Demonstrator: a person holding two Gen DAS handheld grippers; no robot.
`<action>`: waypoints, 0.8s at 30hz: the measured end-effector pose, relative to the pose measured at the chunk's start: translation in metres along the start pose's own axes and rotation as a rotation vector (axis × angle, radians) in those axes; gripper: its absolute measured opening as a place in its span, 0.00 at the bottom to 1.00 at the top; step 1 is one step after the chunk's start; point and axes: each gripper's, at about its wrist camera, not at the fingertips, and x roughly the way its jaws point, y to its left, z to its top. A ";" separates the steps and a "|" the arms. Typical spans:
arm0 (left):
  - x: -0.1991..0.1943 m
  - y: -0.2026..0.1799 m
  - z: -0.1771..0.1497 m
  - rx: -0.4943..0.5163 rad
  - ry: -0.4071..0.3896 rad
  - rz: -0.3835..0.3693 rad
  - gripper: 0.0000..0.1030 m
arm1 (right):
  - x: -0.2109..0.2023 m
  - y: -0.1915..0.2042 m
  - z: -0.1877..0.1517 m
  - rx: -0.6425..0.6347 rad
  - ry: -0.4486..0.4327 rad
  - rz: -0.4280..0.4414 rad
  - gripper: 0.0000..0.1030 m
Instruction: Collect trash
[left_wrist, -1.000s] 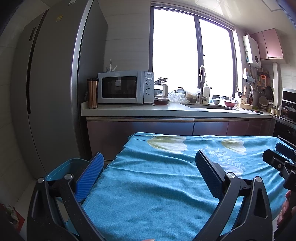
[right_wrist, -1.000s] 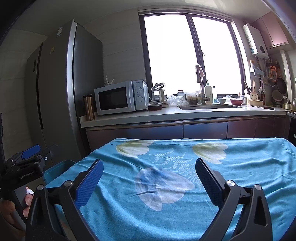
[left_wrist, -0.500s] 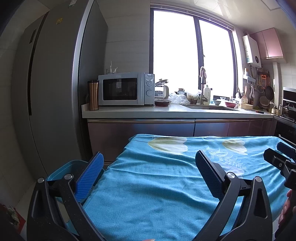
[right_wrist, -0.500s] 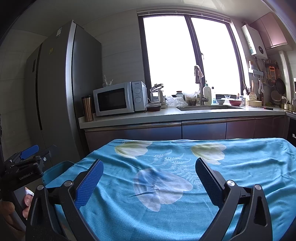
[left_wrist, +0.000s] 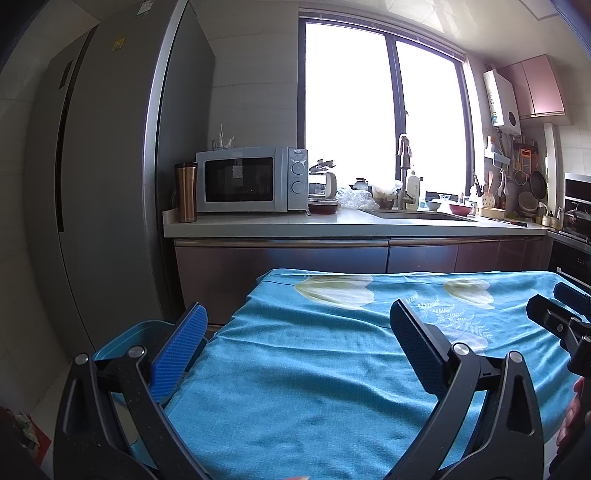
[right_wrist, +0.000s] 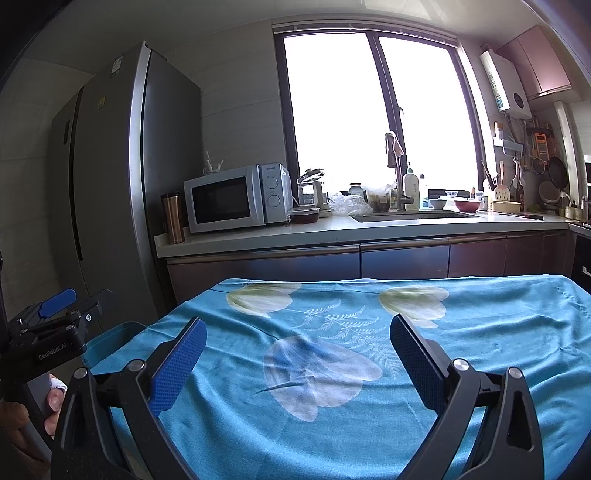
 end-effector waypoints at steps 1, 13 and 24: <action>0.000 0.000 0.000 0.001 0.000 0.000 0.94 | 0.000 0.000 0.000 0.001 -0.002 0.000 0.93; 0.002 -0.001 -0.001 0.005 0.000 0.002 0.94 | 0.001 -0.001 -0.002 0.005 0.001 -0.001 0.93; 0.003 -0.004 -0.002 0.006 0.001 0.002 0.94 | 0.002 -0.003 -0.002 0.006 0.000 -0.001 0.93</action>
